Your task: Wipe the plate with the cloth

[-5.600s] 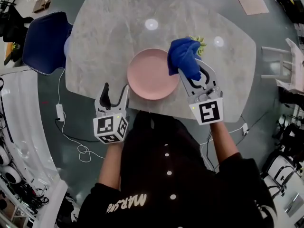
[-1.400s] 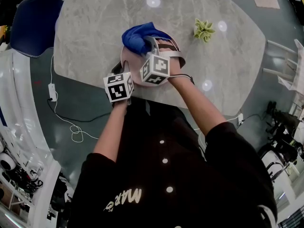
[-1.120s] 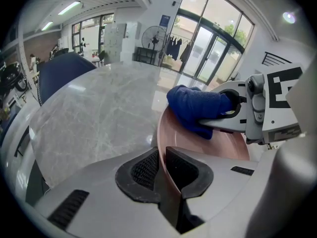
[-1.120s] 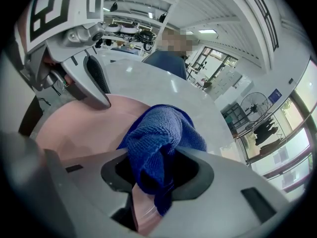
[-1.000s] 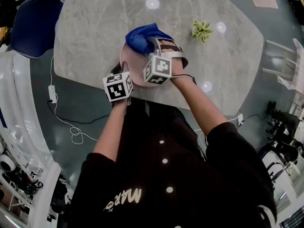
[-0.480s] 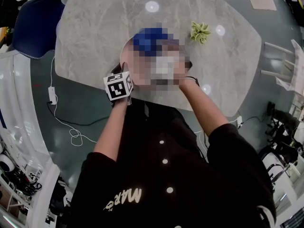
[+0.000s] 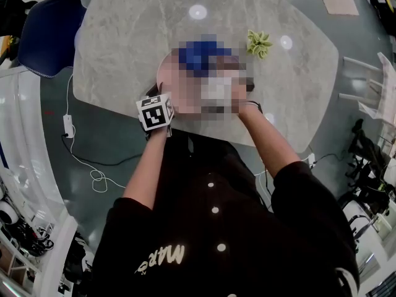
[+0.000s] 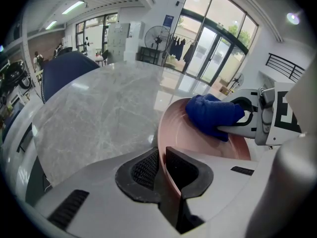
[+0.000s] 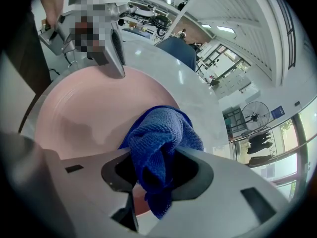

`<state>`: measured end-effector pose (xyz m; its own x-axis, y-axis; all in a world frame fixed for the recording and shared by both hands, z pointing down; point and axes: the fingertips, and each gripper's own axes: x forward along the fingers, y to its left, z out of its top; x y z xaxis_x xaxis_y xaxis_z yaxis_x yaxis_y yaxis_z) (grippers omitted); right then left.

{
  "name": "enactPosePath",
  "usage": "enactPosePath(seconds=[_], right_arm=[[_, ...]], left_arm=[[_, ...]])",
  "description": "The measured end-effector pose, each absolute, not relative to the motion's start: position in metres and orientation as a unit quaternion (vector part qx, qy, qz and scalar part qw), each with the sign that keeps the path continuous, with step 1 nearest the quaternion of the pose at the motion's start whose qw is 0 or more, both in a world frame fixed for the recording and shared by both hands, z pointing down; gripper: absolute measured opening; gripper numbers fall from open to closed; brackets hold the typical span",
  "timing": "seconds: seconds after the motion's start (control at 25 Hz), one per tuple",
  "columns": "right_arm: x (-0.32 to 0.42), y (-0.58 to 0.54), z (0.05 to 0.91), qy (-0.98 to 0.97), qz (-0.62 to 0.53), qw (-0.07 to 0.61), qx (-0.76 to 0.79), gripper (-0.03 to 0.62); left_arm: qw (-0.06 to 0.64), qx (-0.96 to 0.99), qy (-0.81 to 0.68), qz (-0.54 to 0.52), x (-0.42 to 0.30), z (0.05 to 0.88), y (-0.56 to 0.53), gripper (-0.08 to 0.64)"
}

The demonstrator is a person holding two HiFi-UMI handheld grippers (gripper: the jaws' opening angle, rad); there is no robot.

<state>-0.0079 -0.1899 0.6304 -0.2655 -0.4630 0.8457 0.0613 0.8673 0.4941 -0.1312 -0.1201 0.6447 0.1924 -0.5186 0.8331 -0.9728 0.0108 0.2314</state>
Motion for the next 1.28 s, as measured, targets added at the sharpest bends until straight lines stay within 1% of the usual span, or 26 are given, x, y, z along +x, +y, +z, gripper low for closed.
enactPosePath(seconds=[0.56, 0.92, 1.08, 1.28], right_arm=[[0.018, -0.174, 0.632, -0.743, -0.241, 0.617, 0.096, 0.149], [0.022, -0.174, 0.634, -0.749, -0.226, 0.613, 0.108, 0.149], [0.017, -0.174, 0.627, -0.764, -0.198, 0.600, 0.130, 0.149], [-0.008, -0.168, 0.607, -0.801, -0.167, 0.553, 0.156, 0.150]], left_arm=[[0.422, 0.646, -0.577, 0.269, -0.131, 0.644, -0.119, 0.055], [0.424, 0.648, -0.574, 0.265, -0.131, 0.644, -0.119, 0.055], [0.432, 0.652, -0.570, 0.250, -0.131, 0.643, -0.119, 0.054], [0.438, 0.660, -0.560, 0.243, -0.131, 0.644, -0.119, 0.051]])
